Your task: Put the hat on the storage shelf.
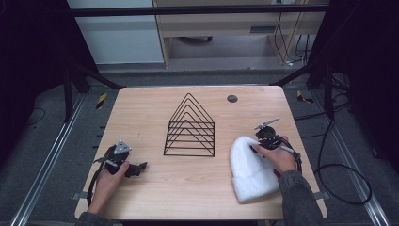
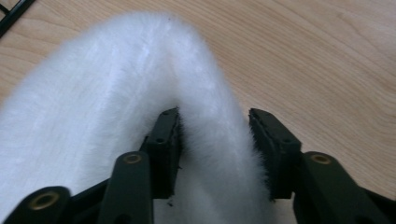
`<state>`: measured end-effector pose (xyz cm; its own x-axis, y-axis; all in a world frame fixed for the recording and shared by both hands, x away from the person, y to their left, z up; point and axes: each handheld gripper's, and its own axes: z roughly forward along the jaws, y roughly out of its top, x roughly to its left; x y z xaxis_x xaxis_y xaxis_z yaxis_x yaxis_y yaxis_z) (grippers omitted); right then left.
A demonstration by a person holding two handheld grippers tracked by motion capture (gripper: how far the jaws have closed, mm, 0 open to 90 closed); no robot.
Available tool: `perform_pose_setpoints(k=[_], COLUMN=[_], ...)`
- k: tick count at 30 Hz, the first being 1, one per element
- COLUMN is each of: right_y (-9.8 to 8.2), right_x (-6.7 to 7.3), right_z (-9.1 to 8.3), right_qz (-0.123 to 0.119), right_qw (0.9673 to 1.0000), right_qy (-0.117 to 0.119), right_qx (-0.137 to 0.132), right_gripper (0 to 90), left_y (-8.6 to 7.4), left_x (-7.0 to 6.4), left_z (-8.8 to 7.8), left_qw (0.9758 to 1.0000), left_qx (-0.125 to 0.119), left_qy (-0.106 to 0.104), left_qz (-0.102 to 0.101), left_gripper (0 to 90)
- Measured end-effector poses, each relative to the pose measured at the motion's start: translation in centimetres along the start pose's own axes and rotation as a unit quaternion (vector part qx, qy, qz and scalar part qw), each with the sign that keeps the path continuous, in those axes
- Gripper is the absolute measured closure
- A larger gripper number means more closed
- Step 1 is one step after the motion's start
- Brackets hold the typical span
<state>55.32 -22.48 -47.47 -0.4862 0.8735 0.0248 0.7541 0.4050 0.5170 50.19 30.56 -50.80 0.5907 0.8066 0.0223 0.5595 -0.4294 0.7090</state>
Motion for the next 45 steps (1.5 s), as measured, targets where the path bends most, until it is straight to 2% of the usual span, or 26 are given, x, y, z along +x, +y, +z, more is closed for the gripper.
perform_pose_setpoints(k=[1, 2, 4, 5, 6, 8, 11, 14, 20, 22, 23, 25, 27, 29, 30, 32, 34, 36, 37, 38, 39, 41, 42, 43, 44, 45], right_y=[0.0, 0.0, 0.0, 0.0, -0.2, -0.2, -0.4, -0.5, -0.9, -1.1, -1.4, -1.5, -1.8, -2.0, -2.2, -2.2, -2.2, -2.0, -1.7, -1.7, -1.2, -1.1, -0.6, -0.6, -0.1, -0.1], right_x=[0.0, 0.1, 0.1, 0.1, 0.2, 0.2, 0.4, 0.7, 2.1, 2.7, 3.3, 3.5, 4.2, 4.7, 5.4, 5.6, 6.3, 6.6, 6.9, 6.9, 7.2, 7.3, 7.7, 7.7, 7.9, 7.9], right_z=[0.0, 0.0, -0.1, -0.1, -0.2, -0.3, -1.1, -2.7, -6.4, -7.7, -9.0, -9.4, -10.6, -11.4, -12.2, -12.6, -13.7, -14.7, -15.9, -15.9, -16.9, -17.2, -17.8, -17.8, -18.3, -18.3], right_qz=[0.000, -0.003, -0.005, -0.005, -0.001, -0.002, -0.007, -0.015, -0.045, -0.055, -0.057, -0.057, -0.062, -0.063, -0.067, -0.068, -0.076, -0.082, -0.087, -0.087, -0.092, -0.095, -0.100, -0.100, -0.102, -0.102], right_qw=[1.0000, 1.0000, 1.0000, 1.0000, 0.9999, 0.9998, 0.9995, 0.9984, 0.9928, 0.9897, 0.9864, 0.9849, 0.9797, 0.9762, 0.9717, 0.9702, 0.9652, 0.9629, 0.9612, 0.9612, 0.9582, 0.9570, 0.9537, 0.9537, 0.9502, 0.9502], right_qy=[0.000, 0.005, 0.009, 0.009, 0.017, 0.017, 0.018, 0.014, -0.017, -0.023, -0.026, -0.026, -0.024, -0.022, -0.022, -0.021, -0.023, -0.026, -0.028, -0.028, -0.028, -0.027, -0.029, -0.029, -0.026, -0.026], right_qx=[0.000, 0.003, 0.000, 0.000, -0.004, -0.005, -0.023, -0.053, -0.110, -0.130, -0.152, -0.161, -0.189, -0.206, -0.226, -0.232, -0.249, -0.256, -0.260, -0.260, -0.269, -0.273, -0.282, -0.282, -0.294, -0.294], right_gripper=[57.2, 65.5, 72.9, 72.9, 79.5, 80.7, 81.9, 82.4, 82.7, 82.8, 82.9, 82.9, 83.0, 83.0, 83.1, 83.1, 83.1, 83.1, 83.1, 83.1, 83.1, 83.2, 83.2, 83.2, 83.2, 83.2], left_y=[0.0, 0.0, 0.0, 0.0, 0.0, 0.0, 0.0, 0.0, 0.1, 0.1, 0.1, 0.1, 0.3, 0.5, 0.7, 1.0, 1.7, 2.8, 3.9, 3.9, 4.7, 5.8, 6.8, 6.8, 7.5, 7.5], left_x=[0.0, 0.0, 0.0, 0.0, 0.0, 0.0, -0.1, 0.0, 0.0, 0.0, -0.1, -0.2, -0.4, -0.7, -1.0, -1.1, -1.7, -2.3, -2.8, -2.8, -3.1, -3.8, -4.8, -4.8, -5.6, -5.6], left_z=[0.0, 0.0, 0.0, 0.0, 0.0, 0.0, 0.0, 0.0, 0.1, 0.1, 0.1, 0.1, 0.0, -0.3, -0.8, -1.3, -2.1, -3.2, -4.3, -4.3, -5.0, -5.9, -6.6, -6.6, -7.0, -7.0], left_qw=[1.0000, 1.0000, 1.0000, 1.0000, 1.0000, 1.0000, 1.0000, 1.0000, 1.0000, 1.0000, 1.0000, 1.0000, 1.0000, 0.9999, 0.9997, 0.9996, 0.9993, 0.9984, 0.9968, 0.9968, 0.9956, 0.9945, 0.9920, 0.9920, 0.9899, 0.9899], left_qx=[0.000, 0.000, 0.000, 0.000, 0.001, -0.002, -0.002, 0.000, -0.003, -0.001, -0.002, -0.001, -0.001, -0.008, -0.023, -0.027, -0.034, -0.053, -0.075, -0.075, -0.089, -0.092, -0.107, -0.107, -0.121, -0.121], left_qy=[0.000, 0.001, 0.000, 0.000, 0.000, 0.000, 0.001, 0.001, 0.002, 0.002, 0.005, 0.006, 0.008, 0.011, 0.005, 0.001, 0.001, 0.000, -0.004, -0.004, -0.008, -0.030, -0.040, -0.040, -0.047, -0.047], left_qz=[0.000, 0.000, 0.000, 0.000, 0.000, -0.002, -0.003, -0.001, 0.002, 0.003, 0.000, -0.004, -0.003, 0.002, -0.003, 0.001, 0.013, 0.019, 0.026, 0.026, 0.029, 0.039, 0.052, 0.052, 0.057, 0.057], left_gripper=[0.0, 0.0, 0.0, 0.0, 0.0, 0.0, 0.0, 0.0, 0.0, 0.0, 0.0, 0.0, 2.3, 3.6, 3.6, 3.6, 3.4, 3.3, 3.4, 3.4, 4.4, 4.5, 4.2, 4.2, 4.2, 4.2])
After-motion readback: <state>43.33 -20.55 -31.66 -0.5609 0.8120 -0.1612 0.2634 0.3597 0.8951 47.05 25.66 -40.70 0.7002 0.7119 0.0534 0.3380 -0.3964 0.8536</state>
